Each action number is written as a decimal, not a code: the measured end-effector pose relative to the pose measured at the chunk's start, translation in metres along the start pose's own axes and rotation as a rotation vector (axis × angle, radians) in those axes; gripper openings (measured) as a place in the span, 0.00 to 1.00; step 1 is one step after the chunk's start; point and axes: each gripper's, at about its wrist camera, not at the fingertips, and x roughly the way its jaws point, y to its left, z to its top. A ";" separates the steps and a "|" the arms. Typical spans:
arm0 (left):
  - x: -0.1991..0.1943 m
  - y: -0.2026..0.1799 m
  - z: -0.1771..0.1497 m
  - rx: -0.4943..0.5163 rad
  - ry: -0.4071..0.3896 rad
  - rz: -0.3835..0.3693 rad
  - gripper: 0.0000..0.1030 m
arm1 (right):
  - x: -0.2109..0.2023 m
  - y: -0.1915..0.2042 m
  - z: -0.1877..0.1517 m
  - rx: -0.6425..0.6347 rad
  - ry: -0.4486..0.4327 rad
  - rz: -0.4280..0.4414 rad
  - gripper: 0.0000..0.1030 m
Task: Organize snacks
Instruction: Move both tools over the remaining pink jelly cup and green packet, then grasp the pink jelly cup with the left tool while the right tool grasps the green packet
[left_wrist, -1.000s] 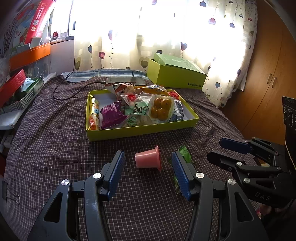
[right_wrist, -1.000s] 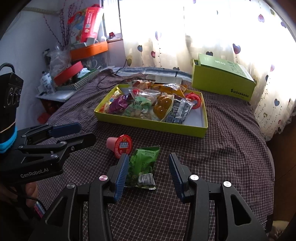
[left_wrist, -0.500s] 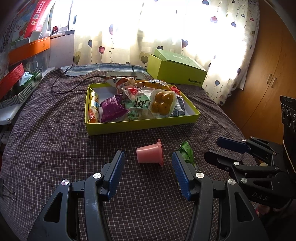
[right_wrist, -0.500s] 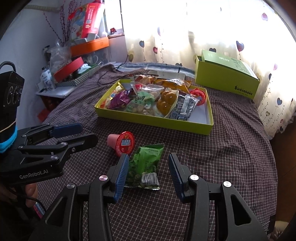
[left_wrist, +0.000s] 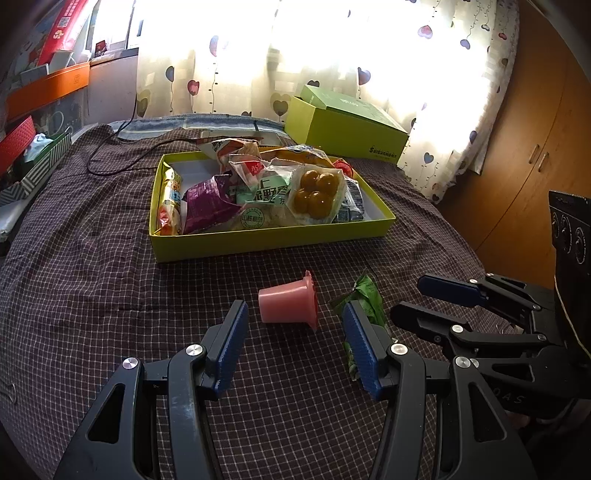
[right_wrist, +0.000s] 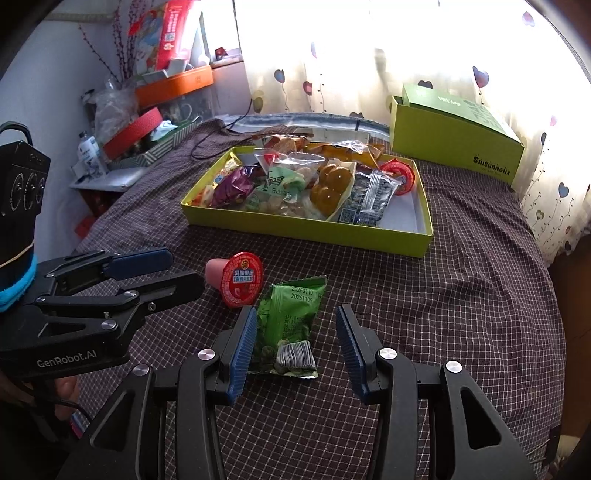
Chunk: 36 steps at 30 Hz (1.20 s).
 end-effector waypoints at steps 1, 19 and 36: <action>0.001 0.000 0.000 0.000 0.002 0.000 0.53 | 0.001 -0.001 0.000 0.006 0.001 0.002 0.42; 0.006 0.013 0.000 -0.030 0.000 -0.005 0.53 | 0.032 0.002 -0.005 0.054 0.072 0.045 0.45; 0.029 0.008 0.002 -0.014 0.056 -0.031 0.53 | 0.039 -0.008 -0.011 0.044 0.081 0.019 0.44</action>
